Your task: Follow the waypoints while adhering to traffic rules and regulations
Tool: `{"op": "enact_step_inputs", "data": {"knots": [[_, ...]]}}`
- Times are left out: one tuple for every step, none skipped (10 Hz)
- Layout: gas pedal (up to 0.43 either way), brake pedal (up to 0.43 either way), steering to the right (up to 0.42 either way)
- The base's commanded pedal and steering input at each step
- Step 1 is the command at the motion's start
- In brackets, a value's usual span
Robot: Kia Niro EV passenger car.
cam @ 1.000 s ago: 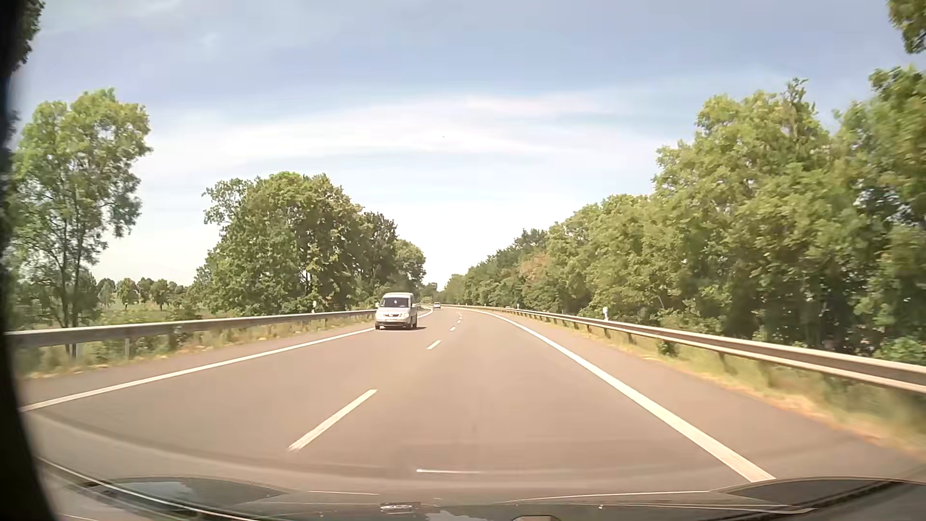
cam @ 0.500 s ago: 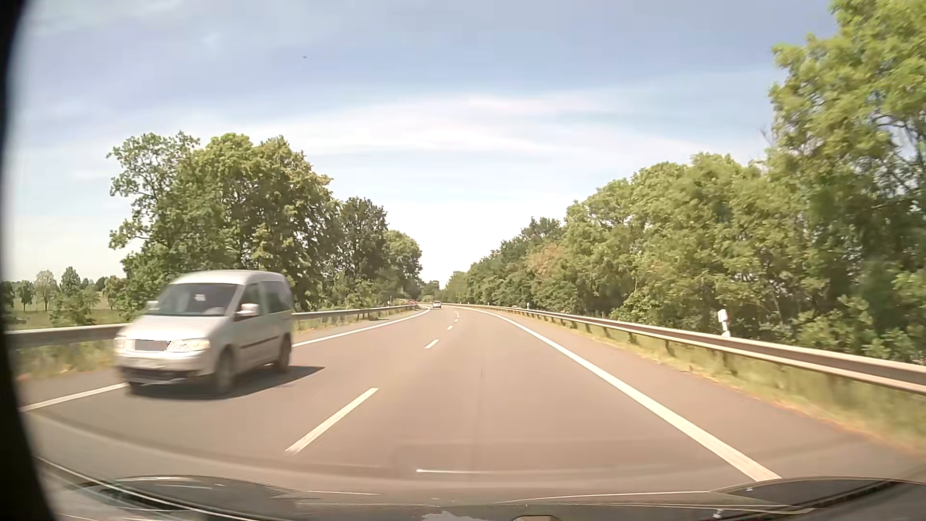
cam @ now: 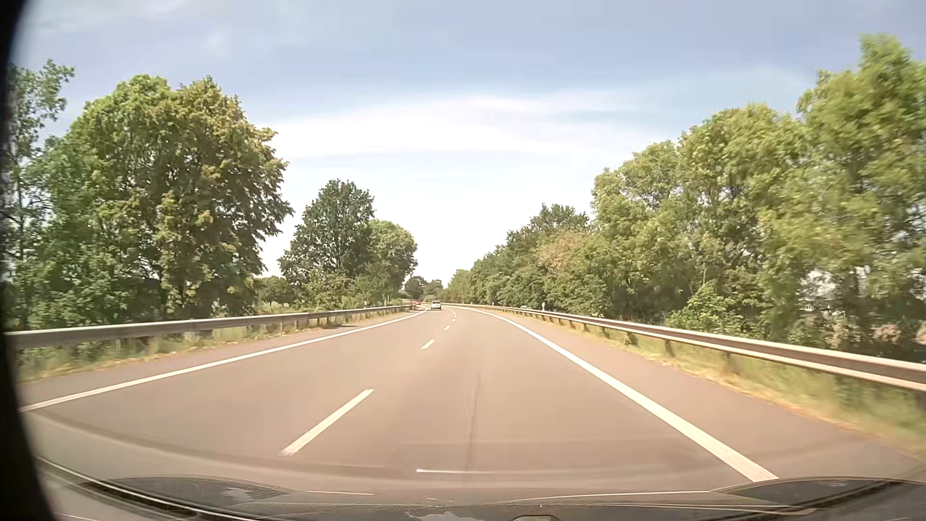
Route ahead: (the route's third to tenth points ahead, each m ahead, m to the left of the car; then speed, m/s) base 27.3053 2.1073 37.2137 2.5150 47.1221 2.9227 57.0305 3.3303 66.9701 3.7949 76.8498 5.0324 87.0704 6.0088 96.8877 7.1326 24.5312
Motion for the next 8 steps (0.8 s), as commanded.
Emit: {"op": "enact_step_inputs", "data": {"knots": [[0.228, 0.0, -0.005], [0.228, 0.0, -0.005], [0.228, 0.0, -0.006], [0.228, 0.0, -0.006], [0.228, 0.0, -0.006], [0.228, 0.0, -0.005], [0.228, 0.0, -0.005], [0.228, 0.0, -0.006]]}}
